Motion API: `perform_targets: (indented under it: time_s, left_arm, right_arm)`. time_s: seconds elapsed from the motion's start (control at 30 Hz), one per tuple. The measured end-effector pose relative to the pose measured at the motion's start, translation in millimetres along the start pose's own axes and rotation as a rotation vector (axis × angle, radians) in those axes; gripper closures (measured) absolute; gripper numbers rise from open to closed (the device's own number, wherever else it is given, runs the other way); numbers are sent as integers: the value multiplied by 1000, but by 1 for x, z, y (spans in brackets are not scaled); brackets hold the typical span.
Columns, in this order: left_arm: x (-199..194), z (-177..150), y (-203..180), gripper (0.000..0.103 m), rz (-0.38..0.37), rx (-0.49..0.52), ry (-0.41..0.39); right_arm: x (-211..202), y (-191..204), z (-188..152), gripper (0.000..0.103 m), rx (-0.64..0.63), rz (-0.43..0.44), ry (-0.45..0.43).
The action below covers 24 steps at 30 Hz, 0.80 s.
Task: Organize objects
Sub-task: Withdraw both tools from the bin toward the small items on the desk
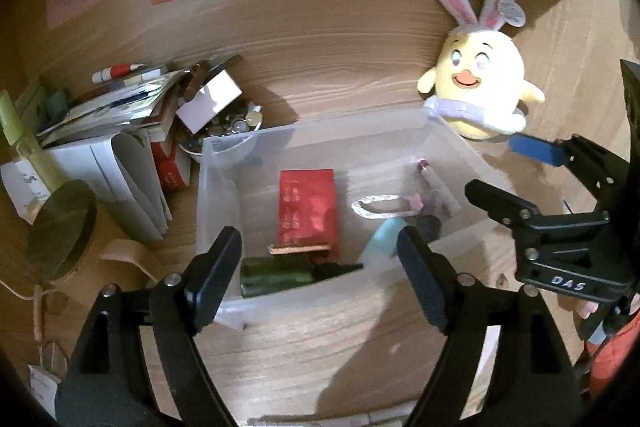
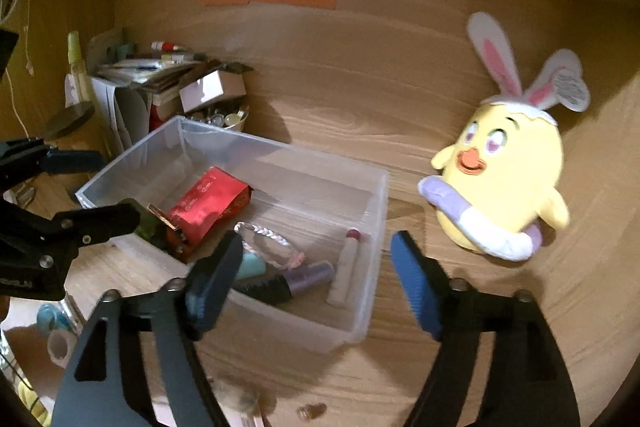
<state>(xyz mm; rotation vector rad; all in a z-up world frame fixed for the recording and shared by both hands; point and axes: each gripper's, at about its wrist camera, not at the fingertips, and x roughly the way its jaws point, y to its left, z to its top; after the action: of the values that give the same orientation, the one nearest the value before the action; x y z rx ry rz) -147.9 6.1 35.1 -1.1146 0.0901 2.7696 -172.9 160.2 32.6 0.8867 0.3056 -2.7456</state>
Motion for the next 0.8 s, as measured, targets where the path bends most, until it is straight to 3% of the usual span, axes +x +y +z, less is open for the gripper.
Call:
perform_targets:
  time_s: [0.27, 0.5, 0.63, 0.8]
  left_arm:
    - [-9, -14, -16, 14, -23, 34, 4]
    - [-1, -34, -36, 14, -55, 71, 64]
    - [8, -45, -48, 14, -92, 87, 110]
    - [20, -56, -63, 14, -134, 115, 170]
  right_arm:
    - [-25, -17, -26, 25, 37, -8, 3]
    - [-22, -33, -60, 27, 108, 27, 76]
    - [-16, -33, -77, 44, 114, 69, 137]
    - [-8, -24, -92, 58, 96, 119, 201]
